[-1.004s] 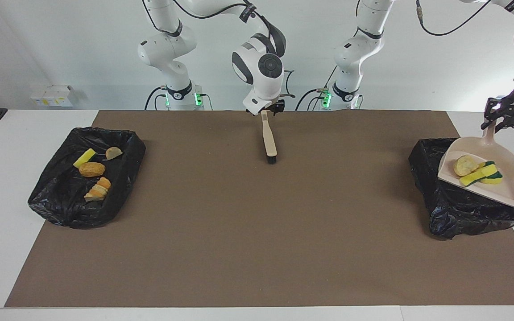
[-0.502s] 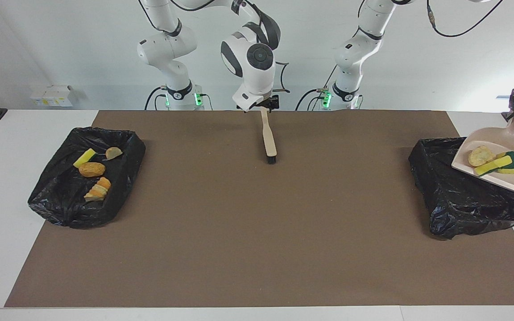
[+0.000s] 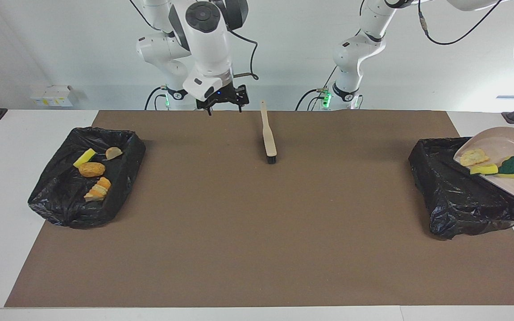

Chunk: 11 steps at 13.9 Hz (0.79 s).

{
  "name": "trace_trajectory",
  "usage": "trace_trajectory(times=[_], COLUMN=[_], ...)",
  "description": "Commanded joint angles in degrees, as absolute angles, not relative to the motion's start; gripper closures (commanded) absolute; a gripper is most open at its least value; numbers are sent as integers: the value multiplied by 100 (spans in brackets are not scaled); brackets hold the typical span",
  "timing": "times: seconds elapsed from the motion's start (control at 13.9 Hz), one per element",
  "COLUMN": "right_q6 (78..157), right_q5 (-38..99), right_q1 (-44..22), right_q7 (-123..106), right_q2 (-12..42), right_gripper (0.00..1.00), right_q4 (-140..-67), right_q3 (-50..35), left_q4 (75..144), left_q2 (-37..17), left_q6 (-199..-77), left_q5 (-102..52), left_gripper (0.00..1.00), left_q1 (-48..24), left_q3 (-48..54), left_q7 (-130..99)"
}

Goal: Sweep and dump trash in bin
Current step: 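Carry the dustpan with the left gripper while the right gripper drops the brush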

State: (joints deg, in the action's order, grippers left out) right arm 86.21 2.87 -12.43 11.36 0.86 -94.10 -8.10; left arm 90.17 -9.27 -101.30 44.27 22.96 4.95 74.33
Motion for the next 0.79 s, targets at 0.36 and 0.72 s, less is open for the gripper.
trace_trajectory(times=[0.36,0.72], right_q6=[8561,8604], right_q5=[-660,-432], right_q1=[-292,421], right_q7=[-607,-238], right_q2=[184,211], right_gripper=[0,0], right_q4=[-8965,-8869], right_q3=[-615,-615], left_q4=[8912,9078], left_q2=[-1002,-941], left_q6=[-10257,-9678], left_q5=[5781,6275], left_gripper=[100,100], left_q1=[1697,1047], left_q3=[413,422], left_q7=[7603,7209])
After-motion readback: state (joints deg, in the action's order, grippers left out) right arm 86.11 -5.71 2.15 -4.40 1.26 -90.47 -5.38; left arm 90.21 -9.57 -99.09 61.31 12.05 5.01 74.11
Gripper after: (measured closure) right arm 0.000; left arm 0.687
